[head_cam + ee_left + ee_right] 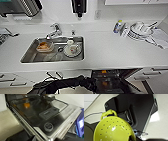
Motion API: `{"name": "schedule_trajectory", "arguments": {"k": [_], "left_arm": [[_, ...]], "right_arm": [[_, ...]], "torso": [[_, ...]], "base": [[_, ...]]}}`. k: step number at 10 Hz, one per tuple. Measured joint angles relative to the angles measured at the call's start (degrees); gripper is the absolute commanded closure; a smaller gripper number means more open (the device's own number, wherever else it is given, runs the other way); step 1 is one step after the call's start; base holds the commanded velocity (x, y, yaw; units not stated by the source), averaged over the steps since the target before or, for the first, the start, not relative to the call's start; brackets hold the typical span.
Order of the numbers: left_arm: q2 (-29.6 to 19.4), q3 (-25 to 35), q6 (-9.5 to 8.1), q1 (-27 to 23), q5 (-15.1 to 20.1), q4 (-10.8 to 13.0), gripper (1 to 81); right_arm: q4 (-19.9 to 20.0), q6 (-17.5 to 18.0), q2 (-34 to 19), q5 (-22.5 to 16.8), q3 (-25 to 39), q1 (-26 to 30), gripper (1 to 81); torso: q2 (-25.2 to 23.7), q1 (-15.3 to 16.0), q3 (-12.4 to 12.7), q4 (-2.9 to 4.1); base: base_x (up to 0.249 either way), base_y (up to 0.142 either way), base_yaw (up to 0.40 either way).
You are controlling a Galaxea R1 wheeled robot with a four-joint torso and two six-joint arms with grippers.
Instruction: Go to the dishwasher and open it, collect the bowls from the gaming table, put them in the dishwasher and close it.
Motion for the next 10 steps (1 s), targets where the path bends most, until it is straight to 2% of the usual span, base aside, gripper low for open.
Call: {"name": "schedule_trajectory", "arguments": {"k": [3,5,8,10], "left_arm": [[-12.52,8.52,-0.02,3.45,-0.15,2.97,1.0],[-18.60,12.41,-0.02,9.03,-1.46,5.02,1.0],[-26.90,15.12,0.02,19.02,-8.33,7.85,1.0],[-28.81,15.12,0.05,26.43,-14.67,9.23,1.0]], "right_arm": [[0.09,0.17,-10.64,1.34,12.24,0.59,81.1],[0.21,0.68,-16.53,1.97,19.03,1.93,81.1],[0.23,2.67,-25.10,2.61,29.11,5.40,81.1],[0.23,4.88,-29.60,3.50,32.78,9.01,81.1]], "torso": [[0.00,0.00,0.00,0.00],[0.00,0.00,0.00,0.00],[0.00,0.00,0.00,0.00],[0.00,0.00,0.00,0.00]], "base": [[0.000,0.000,0.000],[0.000,0.000,0.000],[0.000,0.000,0.000],[0.000,0.000,0.000]]}}
